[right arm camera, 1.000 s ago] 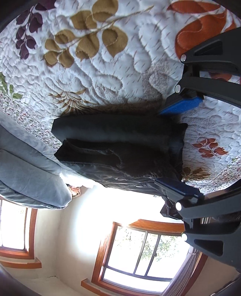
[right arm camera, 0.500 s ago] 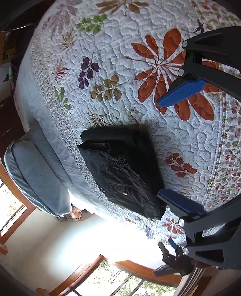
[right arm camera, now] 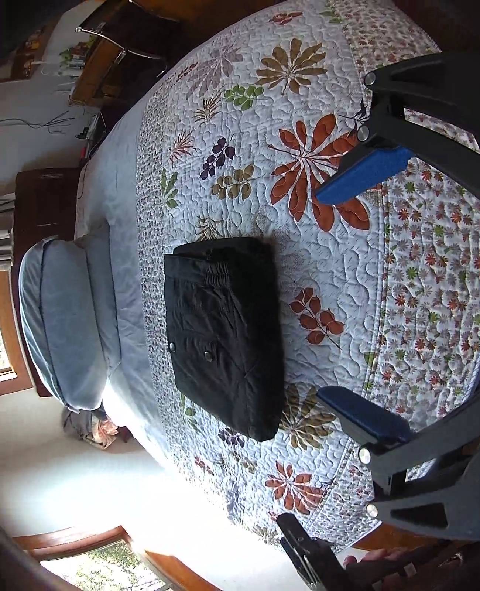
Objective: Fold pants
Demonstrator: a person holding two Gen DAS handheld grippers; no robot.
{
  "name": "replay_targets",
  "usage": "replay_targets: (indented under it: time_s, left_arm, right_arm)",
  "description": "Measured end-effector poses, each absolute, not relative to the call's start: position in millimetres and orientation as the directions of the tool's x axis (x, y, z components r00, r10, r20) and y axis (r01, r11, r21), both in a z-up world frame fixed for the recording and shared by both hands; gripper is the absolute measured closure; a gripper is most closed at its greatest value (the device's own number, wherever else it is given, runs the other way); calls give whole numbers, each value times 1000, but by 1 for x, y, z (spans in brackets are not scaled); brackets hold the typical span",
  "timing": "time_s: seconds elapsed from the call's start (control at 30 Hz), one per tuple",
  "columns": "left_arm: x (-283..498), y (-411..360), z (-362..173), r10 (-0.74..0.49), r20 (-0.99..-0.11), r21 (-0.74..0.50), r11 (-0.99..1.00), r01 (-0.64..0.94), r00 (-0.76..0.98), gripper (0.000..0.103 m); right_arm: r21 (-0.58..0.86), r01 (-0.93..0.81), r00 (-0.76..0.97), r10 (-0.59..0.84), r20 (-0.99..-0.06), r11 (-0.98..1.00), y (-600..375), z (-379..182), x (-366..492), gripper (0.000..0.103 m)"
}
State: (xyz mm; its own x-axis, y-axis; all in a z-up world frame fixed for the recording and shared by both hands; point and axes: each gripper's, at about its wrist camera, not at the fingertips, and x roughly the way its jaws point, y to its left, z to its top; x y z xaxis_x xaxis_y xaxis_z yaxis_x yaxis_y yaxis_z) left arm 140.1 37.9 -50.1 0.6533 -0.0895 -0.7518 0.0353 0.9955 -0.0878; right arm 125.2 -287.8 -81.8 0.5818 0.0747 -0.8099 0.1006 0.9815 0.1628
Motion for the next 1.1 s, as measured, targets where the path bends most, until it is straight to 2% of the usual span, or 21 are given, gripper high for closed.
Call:
replay_targets:
  time_s: [0.33,0.7,1.1]
  left_arm:
    - [117,32,-39,-70,-755,-44,997,56,652,3]
    - [103,32,-17,-104,-740,-88,994,57,665,3]
    - [107,31,-17,-103,-752,-70,995,76,650,3]
  right_arm:
    - [161,107,579,70,-812,981,-275,-65,104,4]
    - [152,91,583,71,-809,984,-261,-53,100,4]
    - [156,83,566,82,-820,984,-251,-58,104,4]
